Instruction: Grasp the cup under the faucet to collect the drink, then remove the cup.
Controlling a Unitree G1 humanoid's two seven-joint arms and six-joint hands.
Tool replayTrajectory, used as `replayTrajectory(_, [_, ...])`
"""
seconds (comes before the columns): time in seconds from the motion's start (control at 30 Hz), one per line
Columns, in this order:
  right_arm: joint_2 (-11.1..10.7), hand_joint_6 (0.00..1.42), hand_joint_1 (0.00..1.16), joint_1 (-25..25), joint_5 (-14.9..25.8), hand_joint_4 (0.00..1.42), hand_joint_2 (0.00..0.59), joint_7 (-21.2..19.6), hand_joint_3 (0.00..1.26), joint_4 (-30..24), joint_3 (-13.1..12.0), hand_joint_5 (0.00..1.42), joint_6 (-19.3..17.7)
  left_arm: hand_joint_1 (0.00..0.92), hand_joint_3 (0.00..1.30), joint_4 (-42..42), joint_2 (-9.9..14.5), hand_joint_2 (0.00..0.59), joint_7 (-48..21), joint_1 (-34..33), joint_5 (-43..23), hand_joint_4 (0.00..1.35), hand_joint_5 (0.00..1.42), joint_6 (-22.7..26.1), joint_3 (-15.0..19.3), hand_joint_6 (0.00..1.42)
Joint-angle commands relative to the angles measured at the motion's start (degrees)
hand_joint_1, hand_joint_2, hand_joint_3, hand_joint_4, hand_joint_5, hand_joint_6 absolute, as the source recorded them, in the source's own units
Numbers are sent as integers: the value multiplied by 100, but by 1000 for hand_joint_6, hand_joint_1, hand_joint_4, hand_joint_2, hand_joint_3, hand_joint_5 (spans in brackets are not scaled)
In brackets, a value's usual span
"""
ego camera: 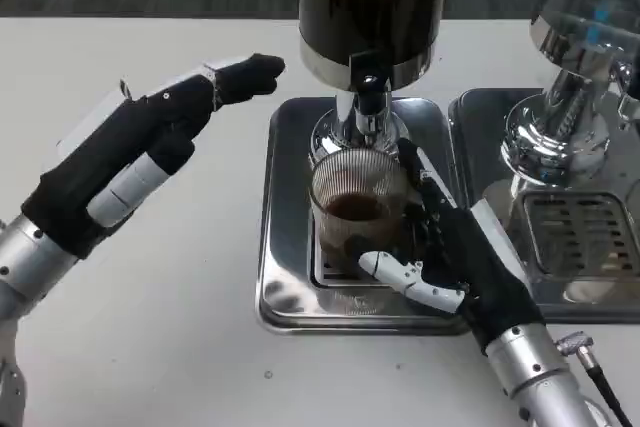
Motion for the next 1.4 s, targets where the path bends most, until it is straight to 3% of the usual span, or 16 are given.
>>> replayTrajectory(0.03, [-22,84,690,-102,-124,0,204,-56,0,-24,48,0,79,0,236,118,83,108,110,192,138,147,153,35,41,103])
replayTrajectory(0.5, [51,92,686,-104,-542,0,211,-362,0,-241,192,17,536,0,261,123,142,117,254,530,240,170,164,78,55,116])
replayTrajectory(0.67, [89,142,673,-103,-623,42,209,-438,3,-301,255,101,683,0,267,88,160,118,294,597,244,177,164,110,57,117])
replayTrajectory(0.87, [106,208,683,-108,-732,130,208,-503,98,-338,363,177,863,0,281,51,198,117,321,665,236,189,166,131,65,118])
replayTrajectory(1.13, [111,293,692,-143,-768,240,204,-627,247,-228,494,247,753,0,303,15,242,119,326,727,224,213,175,168,86,132])
replayTrajectory(1.4, [155,428,692,-127,-896,341,204,-1000,330,-107,592,337,576,0,306,30,254,113,326,741,221,224,189,180,98,136])
